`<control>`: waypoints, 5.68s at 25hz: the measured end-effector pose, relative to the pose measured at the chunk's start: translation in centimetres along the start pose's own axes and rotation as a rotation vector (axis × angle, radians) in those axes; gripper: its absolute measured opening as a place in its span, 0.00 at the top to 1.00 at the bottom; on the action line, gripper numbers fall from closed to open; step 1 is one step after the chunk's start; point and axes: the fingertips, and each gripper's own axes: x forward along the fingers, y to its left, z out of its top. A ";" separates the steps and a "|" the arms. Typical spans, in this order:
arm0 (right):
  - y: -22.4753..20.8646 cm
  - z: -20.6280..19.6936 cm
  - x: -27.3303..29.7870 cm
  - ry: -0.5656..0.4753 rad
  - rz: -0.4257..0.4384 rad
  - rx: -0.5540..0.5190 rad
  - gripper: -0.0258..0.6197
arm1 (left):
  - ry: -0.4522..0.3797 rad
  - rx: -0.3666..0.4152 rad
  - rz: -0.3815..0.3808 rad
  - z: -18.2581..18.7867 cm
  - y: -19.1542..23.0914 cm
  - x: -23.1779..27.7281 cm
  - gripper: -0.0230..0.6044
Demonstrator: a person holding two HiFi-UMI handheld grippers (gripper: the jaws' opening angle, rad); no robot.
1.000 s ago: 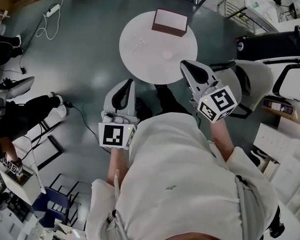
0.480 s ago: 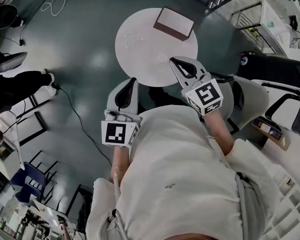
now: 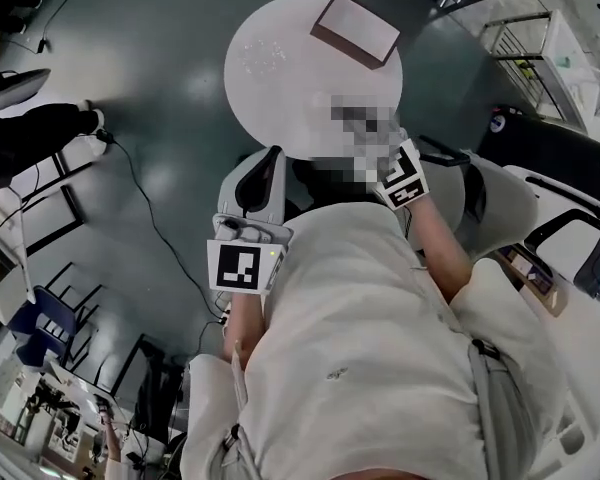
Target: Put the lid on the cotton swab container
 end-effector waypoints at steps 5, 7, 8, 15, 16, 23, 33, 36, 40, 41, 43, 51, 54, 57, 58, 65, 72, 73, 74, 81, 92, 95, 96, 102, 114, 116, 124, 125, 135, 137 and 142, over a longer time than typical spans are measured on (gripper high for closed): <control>0.1 -3.0 2.6 0.044 0.000 -0.029 0.93 | 0.036 -0.004 0.012 -0.5 -0.3 0.0 0.95; 0.3 -3.9 3.6 0.059 0.007 -0.027 0.90 | 0.048 0.007 0.013 -0.8 -0.3 -0.1 0.95; 0.3 -4.4 4.1 0.068 0.010 -0.030 0.90 | 0.052 0.008 0.014 -0.9 -0.3 -0.1 0.95; -0.8 -8.0 6.9 0.154 -0.030 -0.031 0.88 | 0.083 -0.005 0.033 -1.6 0.3 -0.4 0.95; -1.0 -8.4 7.2 0.165 -0.035 -0.029 0.88 | 0.085 -0.003 0.031 -1.6 0.2 -0.4 0.95; -1.7 -10.6 9.4 0.237 -0.040 -0.037 0.86 | 0.111 -0.001 0.013 -2.0 -0.2 -0.2 0.95; -1.9 -12.4 11.5 0.292 -0.028 -0.047 0.85 | 0.121 -0.002 0.020 -2.1 0.2 0.0 0.95; -2.2 -12.3 11.8 0.295 -0.033 -0.040 0.84 | 0.122 -0.009 0.034 -2.3 0.6 -0.2 0.95; -2.3 -12.6 12.4 0.307 -0.033 -0.026 0.84 | 0.123 -0.014 0.052 -2.6 1.0 -0.3 0.95; -2.4 -12.6 12.6 0.310 -0.031 -0.021 0.84 | 0.121 -0.016 0.057 -2.6 1.2 -0.3 0.95; -2.4 -12.9 13.0 0.322 -0.029 -0.013 0.84 | 0.118 -0.018 0.065 -2.6 1.5 -0.4 0.95; -2.6 -13.0 13.7 0.341 -0.025 0.004 0.83 | 0.113 -0.019 0.086 -2.4 2.3 -0.5 0.95; -2.5 -13.0 13.9 0.345 -0.023 0.002 0.82 | 0.110 -0.020 0.084 -2.3 2.2 -0.5 0.95; -2.6 -13.3 13.9 0.349 -0.023 -0.002 0.82 | 0.107 -0.024 0.082 -2.2 2.0 -0.2 0.95; -2.6 -13.4 13.9 0.353 -0.021 -0.002 0.82 | 0.105 -0.022 0.081 -2.2 2.0 -0.1 0.95; -2.5 -13.5 14.1 0.314 -0.032 0.012 0.82 | 0.099 -0.020 0.082 -1.9 1.9 0.0 0.95; -2.4 -13.6 13.9 0.234 -0.080 0.021 0.82 | 0.101 -0.031 0.082 -2.4 1.8 -0.2 0.95; -2.4 -13.6 13.9 0.226 -0.086 0.022 0.82 | 0.098 -0.031 0.083 -2.3 1.8 -0.2 0.95; -2.4 -13.6 13.9 0.221 -0.091 0.023 0.82 | 0.094 -0.031 0.084 -2.2 1.8 -0.2 0.95; -2.3 -13.6 13.7 0.230 -0.069 0.019 0.82 | 0.081 -0.027 0.093 -2.0 1.4 -0.7 0.95; -2.1 -13.7 11.2 0.263 -0.068 0.004 0.87 | 0.057 0.010 0.071 -1.2 0.0 -0.7 0.95; -1.8 -13.8 10.2 0.259 -0.073 0.026 0.87 | 0.039 0.028 0.057 -0.7 -0.5 -0.6 0.95; -1.8 -13.8 9.9 0.257 -0.074 0.029 0.87 | 0.033 0.035 0.052 -0.6 -0.7 -0.6 0.95; -2.5 -13.6 7.6 0.239 -0.081 0.045 0.88 | 0.014 0.063 0.043 0.1 -1.9 -0.6 0.95; -1.4 -10.0 4.7 0.159 -0.149 0.113 0.93 | 0.017 0.075 -0.057 0.8 -1.5 -1.7 0.95; -0.7 -9.8 3.9 0.146 -0.169 0.129 0.94 | 0.024 0.080 -0.090 0.5 -1.8 -2.1 0.95; 5.0 -10.7 1.2 0.124 -0.271 0.254 0.95 | 0.034 0.082 -0.185 -1.3 -1.4 -8.4 0.95; 5.6 -10.7 0.8 0.120 -0.286 0.265 0.95 | 0.032 0.082 -0.193 -1.4 -1.3 -9.3 0.95; 15.2 -8.5 -4.4 0.036 -0.395 0.346 0.95 | 0.041 0.096 -0.318 -4.5 0.3 -17.9 0.95; 17.5 -7.9 -5.5 0.013 -0.408 0.375 0.95 | 0.049 0.078 -0.360 -4.9 0.6 -19.3 0.95; 21.8 -5.7 -8.7 -0.090 -0.419 0.447 0.95 | 0.048 0.096 -0.429 -5.1 0.5 -21.3 0.95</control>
